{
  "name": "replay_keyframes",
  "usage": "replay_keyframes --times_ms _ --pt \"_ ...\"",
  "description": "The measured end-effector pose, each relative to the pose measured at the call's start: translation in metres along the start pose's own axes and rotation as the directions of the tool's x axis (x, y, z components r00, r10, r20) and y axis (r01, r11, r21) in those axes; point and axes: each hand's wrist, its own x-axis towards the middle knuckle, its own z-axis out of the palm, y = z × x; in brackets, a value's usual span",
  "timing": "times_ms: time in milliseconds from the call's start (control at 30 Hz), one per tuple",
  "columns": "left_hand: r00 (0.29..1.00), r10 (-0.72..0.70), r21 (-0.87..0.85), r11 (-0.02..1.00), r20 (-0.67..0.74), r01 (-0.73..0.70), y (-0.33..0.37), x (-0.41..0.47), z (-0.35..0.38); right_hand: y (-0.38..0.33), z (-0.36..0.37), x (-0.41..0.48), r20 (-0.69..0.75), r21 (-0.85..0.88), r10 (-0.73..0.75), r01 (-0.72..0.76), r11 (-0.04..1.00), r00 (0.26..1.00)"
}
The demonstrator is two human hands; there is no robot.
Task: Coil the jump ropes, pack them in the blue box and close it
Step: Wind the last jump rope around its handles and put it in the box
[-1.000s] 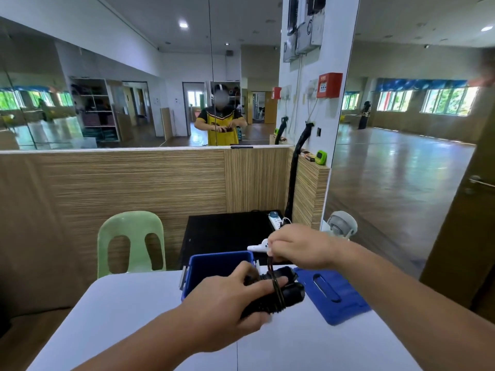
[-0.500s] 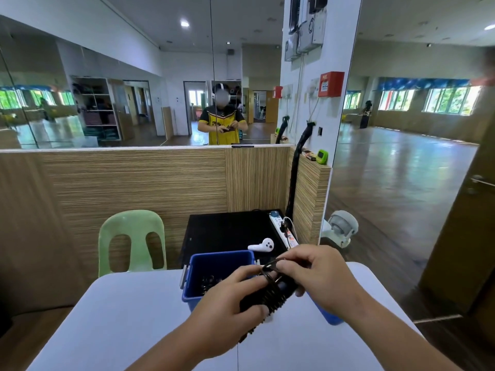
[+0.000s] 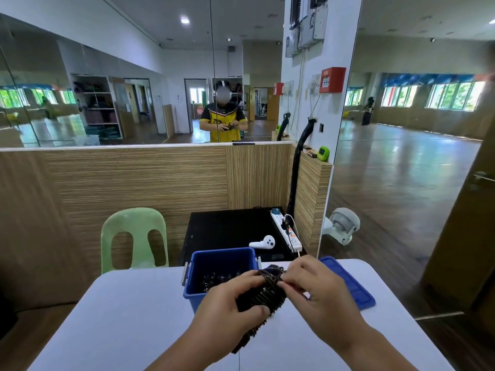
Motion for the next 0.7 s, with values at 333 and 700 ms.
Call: replay_keyframes --times_ms 333,700 --pt "0.998 0.041 0.146 0.989 -0.055 -0.032 0.0 -0.004 0.009 -0.007 0.008 -0.002 0.13 -0.229 0.033 -0.002 0.973 0.991" --pt "0.98 0.121 0.51 0.86 -0.155 -0.026 -0.014 0.002 0.034 -0.019 0.038 0.0 0.091 -0.337 0.228 -0.185 0.923 0.97"
